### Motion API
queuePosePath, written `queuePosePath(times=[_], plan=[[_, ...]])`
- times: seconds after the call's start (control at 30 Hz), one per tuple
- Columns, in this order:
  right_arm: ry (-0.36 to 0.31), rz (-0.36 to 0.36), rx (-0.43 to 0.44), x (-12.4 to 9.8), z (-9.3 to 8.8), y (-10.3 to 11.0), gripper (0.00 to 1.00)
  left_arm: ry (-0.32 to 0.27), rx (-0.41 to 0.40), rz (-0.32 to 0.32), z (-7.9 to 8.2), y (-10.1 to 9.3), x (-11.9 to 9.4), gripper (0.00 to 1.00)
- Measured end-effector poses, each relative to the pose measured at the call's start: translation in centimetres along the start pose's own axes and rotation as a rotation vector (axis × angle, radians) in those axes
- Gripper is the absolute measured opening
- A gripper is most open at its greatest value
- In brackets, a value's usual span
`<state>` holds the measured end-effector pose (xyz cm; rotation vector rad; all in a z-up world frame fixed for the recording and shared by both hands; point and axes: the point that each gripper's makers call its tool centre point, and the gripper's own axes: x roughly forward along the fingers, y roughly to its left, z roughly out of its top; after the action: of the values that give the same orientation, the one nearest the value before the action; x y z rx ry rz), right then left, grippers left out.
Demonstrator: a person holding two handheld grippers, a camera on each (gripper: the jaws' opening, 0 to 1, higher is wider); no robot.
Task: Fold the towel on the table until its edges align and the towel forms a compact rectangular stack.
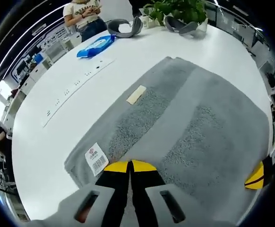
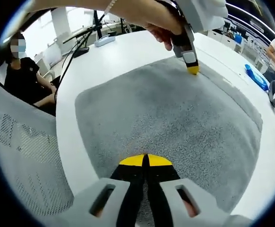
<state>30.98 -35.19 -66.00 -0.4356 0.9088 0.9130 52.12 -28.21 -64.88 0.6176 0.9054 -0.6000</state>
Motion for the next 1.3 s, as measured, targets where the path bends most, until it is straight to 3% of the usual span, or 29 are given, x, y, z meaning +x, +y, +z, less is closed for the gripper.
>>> queuePosePath(times=[0.07,0.1,0.2,0.27,0.37,0.47,0.63,0.83,1.0,1.13,1.2,1.3], plan=[[-0.016,-0.011,-0.001,0.0,0.0,0.0,0.00,-0.026,-0.019,0.046,0.4,1.0,-0.8,0.01],[-0.023,-0.014,-0.006,0.0,0.0,0.1,0.00,-0.070,-0.046,0.071,1.1,1.6,-1.5,0.01],[-0.053,-0.024,-0.007,-0.3,-0.1,0.0,0.00,-0.161,-0.159,0.060,2.5,1.7,-3.2,0.01],[-0.074,-0.021,0.015,-0.7,0.2,-0.3,0.00,-0.222,-0.210,0.036,3.2,1.2,-4.9,0.03],[-0.159,0.002,0.080,-2.0,1.2,-0.8,0.00,-0.285,-0.205,0.018,3.2,-0.3,-7.5,0.10],[-0.172,-0.003,0.086,-3.0,1.2,-1.5,0.00,-0.329,-0.190,-0.016,2.9,-2.0,-9.3,0.15],[-0.205,-0.036,0.091,-5.8,0.8,-3.4,0.02,-0.390,-0.201,-0.027,0.7,-4.8,-13.2,0.18],[-0.249,-0.029,0.086,-8.7,-0.2,-5.0,0.14,-0.427,-0.189,-0.060,-1.8,-7.3,-15.6,0.18],[-0.229,0.006,0.067,-9.8,-2.7,-5.1,0.21,-0.469,-0.182,-0.199,-4.6,-11.8,-16.8,0.31],[-0.178,0.039,0.063,-9.6,-5.3,-4.4,0.22,-0.404,-0.192,-0.259,-7.8,-14.2,-15.9,0.44],[-0.149,0.046,0.049,-9.5,-6.6,-3.8,0.22,-0.366,-0.198,-0.265,-9.1,-15.0,-15.4,0.47],[-0.104,0.047,0.008,-9.2,-8.3,-3.3,0.24,-0.331,-0.144,-0.277,-10.7,-16.6,-15.2,0.49]])
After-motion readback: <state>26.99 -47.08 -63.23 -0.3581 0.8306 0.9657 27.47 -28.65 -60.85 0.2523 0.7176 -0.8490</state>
